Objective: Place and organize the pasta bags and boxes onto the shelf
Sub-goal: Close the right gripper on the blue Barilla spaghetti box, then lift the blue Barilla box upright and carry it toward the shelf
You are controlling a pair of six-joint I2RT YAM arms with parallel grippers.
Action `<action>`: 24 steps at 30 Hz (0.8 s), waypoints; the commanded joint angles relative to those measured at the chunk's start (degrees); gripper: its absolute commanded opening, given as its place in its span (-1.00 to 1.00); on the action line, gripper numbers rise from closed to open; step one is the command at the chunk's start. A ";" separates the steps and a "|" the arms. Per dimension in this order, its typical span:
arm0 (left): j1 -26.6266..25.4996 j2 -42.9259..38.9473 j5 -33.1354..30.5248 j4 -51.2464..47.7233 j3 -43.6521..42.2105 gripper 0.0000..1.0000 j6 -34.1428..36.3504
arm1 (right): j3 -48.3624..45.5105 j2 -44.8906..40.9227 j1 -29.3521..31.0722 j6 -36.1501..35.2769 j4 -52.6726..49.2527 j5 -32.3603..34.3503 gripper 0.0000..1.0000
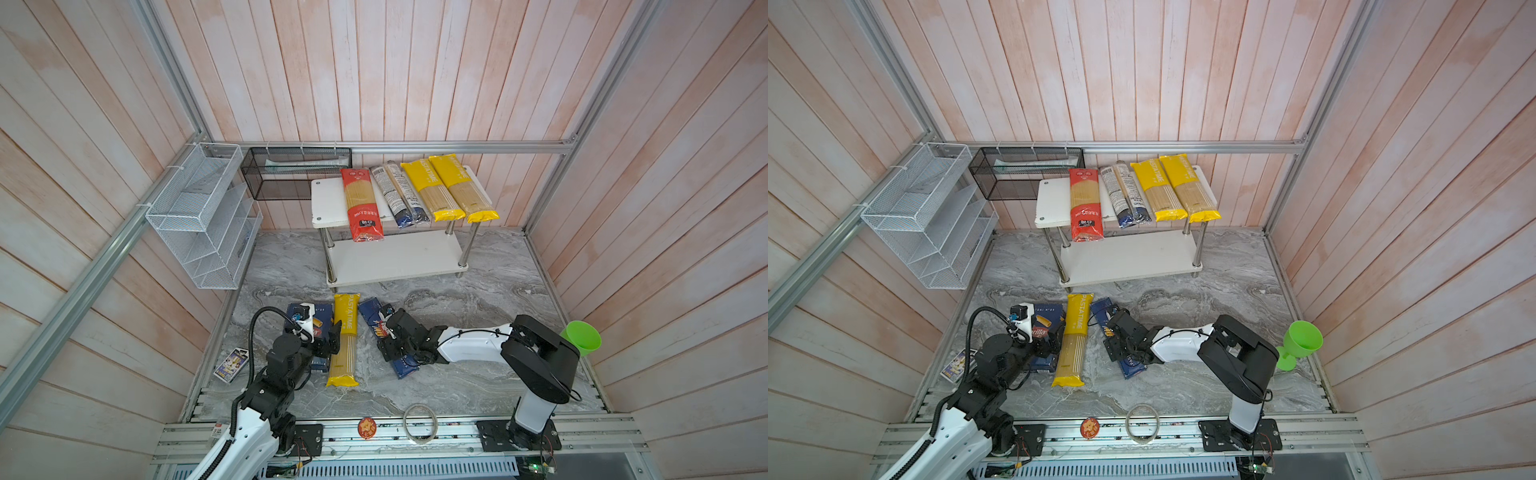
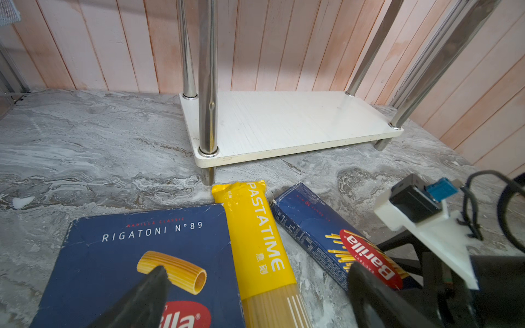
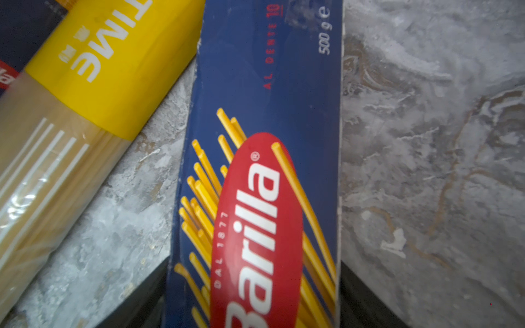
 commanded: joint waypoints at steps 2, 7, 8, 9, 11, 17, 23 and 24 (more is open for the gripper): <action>0.30 -0.28 0.57 0.90 1.52 0.99 -0.09 | -3.15 -1.84 -0.05 2.11 0.70 1.57 0.43; 0.32 -0.35 0.57 0.94 1.52 0.99 -0.10 | -4.86 -5.12 0.49 2.79 1.47 3.05 0.25; 0.31 -0.27 0.65 0.91 1.59 0.99 -0.15 | -5.26 -5.89 0.64 2.89 1.59 3.40 0.21; 0.29 -0.31 0.65 0.97 1.53 0.99 -0.16 | -5.56 -6.74 0.66 3.15 1.52 3.34 0.18; 0.30 -0.35 0.74 0.94 1.51 0.99 -0.08 | -6.40 -8.43 0.67 3.63 2.11 3.13 0.13; 0.37 -0.39 0.41 0.91 1.55 0.99 -0.21 | -9.17 -14.18 0.66 4.92 4.17 3.40 -0.03; 0.37 -0.43 0.48 0.90 1.55 0.99 -0.20 | -9.03 -17.92 0.64 4.91 1.73 6.33 -0.20; 0.37 -0.52 0.48 0.88 1.53 0.99 -0.18 | -8.93 -18.43 0.66 5.12 1.33 7.05 -0.22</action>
